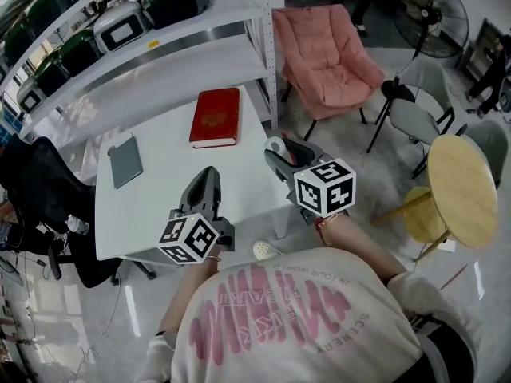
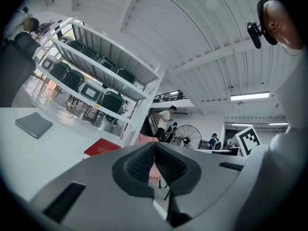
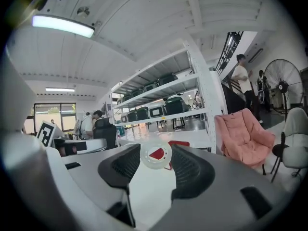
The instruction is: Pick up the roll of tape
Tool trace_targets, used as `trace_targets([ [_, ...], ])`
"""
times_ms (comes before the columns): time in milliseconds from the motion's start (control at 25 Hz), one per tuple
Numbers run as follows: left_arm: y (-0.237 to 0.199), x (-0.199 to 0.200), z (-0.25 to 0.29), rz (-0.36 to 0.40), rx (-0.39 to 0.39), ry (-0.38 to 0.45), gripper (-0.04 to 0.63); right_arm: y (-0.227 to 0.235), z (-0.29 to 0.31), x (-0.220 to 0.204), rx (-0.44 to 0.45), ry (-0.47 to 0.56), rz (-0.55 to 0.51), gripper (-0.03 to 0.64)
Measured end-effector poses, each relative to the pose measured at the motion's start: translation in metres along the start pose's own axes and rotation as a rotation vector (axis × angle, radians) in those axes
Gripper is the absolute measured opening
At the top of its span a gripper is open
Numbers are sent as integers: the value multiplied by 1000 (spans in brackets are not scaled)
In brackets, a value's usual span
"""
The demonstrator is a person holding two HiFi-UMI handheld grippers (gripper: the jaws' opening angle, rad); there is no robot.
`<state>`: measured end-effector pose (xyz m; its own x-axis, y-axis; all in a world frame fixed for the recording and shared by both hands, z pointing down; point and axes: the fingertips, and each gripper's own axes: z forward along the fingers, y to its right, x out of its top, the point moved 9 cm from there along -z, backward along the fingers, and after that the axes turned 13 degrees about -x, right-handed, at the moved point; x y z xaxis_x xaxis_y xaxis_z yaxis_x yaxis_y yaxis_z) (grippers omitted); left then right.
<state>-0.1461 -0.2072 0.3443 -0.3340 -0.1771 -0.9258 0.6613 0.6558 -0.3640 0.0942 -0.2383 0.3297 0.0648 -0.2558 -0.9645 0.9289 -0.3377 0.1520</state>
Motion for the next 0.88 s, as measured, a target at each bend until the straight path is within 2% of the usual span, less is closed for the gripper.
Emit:
trace_targets([
  [440,12,-10,-16,1,1,-2,25,-4,-20,-10,1,23,-46,218],
  [880,18,-13,-37,-7,25,-6,25,-16,-31,-15,6,13,-19,218],
])
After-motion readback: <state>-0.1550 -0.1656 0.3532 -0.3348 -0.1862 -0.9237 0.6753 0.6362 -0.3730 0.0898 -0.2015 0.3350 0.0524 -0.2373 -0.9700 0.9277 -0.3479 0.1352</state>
